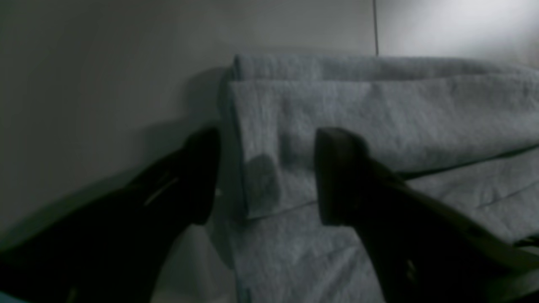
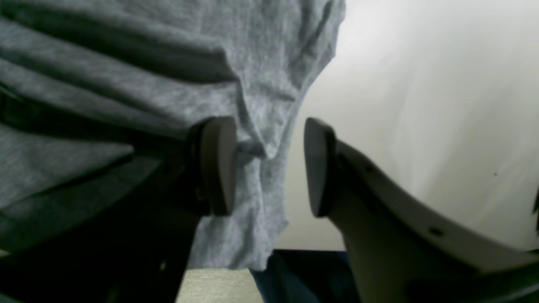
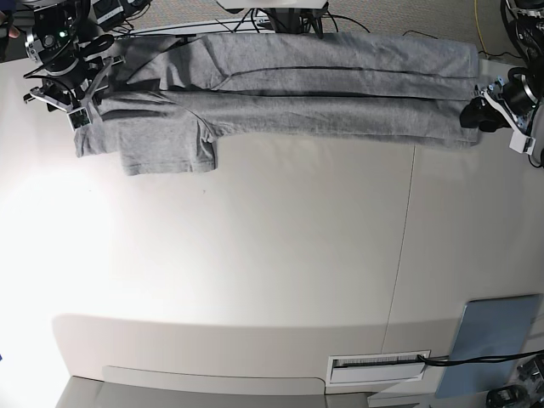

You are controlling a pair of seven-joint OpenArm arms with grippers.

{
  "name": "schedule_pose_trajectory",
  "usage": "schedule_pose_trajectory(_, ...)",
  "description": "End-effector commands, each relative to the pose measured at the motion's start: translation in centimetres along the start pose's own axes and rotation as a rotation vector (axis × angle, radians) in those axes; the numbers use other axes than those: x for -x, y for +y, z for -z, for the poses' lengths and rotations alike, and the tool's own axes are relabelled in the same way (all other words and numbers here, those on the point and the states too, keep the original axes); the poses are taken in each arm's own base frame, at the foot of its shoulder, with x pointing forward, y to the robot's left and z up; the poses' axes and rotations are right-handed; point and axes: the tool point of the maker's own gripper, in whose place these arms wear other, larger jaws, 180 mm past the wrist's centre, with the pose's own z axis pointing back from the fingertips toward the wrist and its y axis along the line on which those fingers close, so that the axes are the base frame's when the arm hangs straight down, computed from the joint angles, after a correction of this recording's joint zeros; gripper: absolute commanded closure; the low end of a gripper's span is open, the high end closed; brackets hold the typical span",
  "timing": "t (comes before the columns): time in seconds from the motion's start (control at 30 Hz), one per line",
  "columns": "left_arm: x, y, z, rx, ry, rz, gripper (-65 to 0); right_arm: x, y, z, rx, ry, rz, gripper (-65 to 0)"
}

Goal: Fold the T-shirt properly
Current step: 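Grasp the folded sleeve end with the right gripper and tuck it inward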

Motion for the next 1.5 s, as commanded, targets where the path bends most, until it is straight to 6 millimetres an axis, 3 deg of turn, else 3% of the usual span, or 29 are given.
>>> schedule_pose_trajectory(0.0,-1.7,0.4,-0.8,-0.005,-0.037,0.028,-37.5,-1.3,-1.0,-0.2,0.027,-0.047,-0.006,-26.2)
schedule_pose_trajectory(0.27,-3.4,-0.7,-1.2,0.018,-0.071,0.077,-37.4,-7.6,-4.3,0.5,0.117,-0.192,0.154,-26.2)
schedule_pose_trajectory(0.4,-4.3,-1.7,-1.2,0.031,-0.091,0.109,-37.4,-8.9,-4.6,2.7,0.094,-0.163,0.245,-26.2)
schedule_pose_trajectory(0.63,-4.5,-1.9,-1.3,0.033,-0.095,0.118,-37.4,-8.9,-2.3,8.3,-0.067,-0.06,0.392,-26.2)
schedule_pose_trajectory(0.9,-4.5,-1.9,-1.3,0.033,-0.094,0.119,-37.4,-8.8,3.1,12.2,-0.205,0.068,0.34,-26.1)
schedule_pose_trajectory(1.0,-4.3,-1.7,-1.2,0.022,-0.083,0.127,-37.4,-8.7,4.4,12.4,-0.229,0.085,0.326,-23.0)
schedule_pose_trajectory(1.13,-4.3,-1.7,-1.2,0.022,-0.083,0.127,-37.4,-8.6,4.2,12.4,-0.22,0.088,0.319,-5.1)
schedule_pose_trajectory(1.2,-4.3,-1.7,-1.2,0.021,-0.082,0.127,-37.4,-8.6,4.0,12.2,-0.211,0.094,0.307,0.0)
schedule_pose_trajectory(1.33,-4.3,-1.7,-1.2,0.021,-0.082,0.127,-37.4,-10.6,3.4,10.6,-0.184,0.031,0.263,0.0)
schedule_pose_trajectory(1.47,-4.1,-1.5,-1.2,0.01,-0.071,0.135,-37.4,-13.5,3.1,7.0,-0.127,-0.104,0.18,0.0)
